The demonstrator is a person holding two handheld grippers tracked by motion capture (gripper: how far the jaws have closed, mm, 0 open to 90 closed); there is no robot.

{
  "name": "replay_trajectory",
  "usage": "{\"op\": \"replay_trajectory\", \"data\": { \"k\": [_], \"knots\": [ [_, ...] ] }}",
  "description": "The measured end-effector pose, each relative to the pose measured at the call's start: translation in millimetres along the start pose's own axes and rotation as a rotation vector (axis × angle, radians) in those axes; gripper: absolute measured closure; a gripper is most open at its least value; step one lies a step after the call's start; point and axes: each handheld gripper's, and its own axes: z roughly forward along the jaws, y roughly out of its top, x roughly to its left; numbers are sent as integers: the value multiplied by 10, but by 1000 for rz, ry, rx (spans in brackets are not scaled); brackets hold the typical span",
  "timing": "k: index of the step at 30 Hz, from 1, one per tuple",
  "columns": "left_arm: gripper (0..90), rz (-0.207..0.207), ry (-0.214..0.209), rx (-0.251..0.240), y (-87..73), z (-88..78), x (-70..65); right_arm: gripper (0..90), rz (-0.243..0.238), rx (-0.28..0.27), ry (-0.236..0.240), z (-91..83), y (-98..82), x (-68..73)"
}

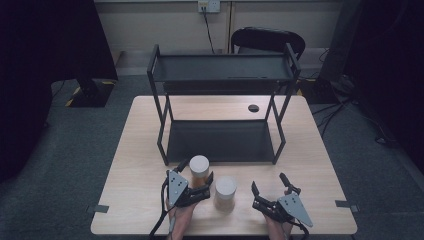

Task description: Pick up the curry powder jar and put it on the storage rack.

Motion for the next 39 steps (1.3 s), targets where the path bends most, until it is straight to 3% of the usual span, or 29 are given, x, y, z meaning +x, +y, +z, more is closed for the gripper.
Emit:
{"op": "replay_trajectory", "data": {
  "k": [4, 9, 22, 32, 39],
  "knots": [
    [104, -24, 2, 38, 14, 46, 16, 26, 0, 0, 0, 0, 0, 0],
    [159, -22, 3, 70, 25, 96, 20, 26, 0, 0, 0, 0, -1, 0],
    [336, -14, 6, 85, 17, 140, 17, 26, 0, 0, 0, 0, 0, -1],
    [344, -6, 15, 85, 20, 127, -11, 26, 0, 0, 0, 0, 0, 0],
    [344, -25, 11, 89, 42, 111, 13, 26, 1, 0, -2, 0, 0, 3]
  ]
}}
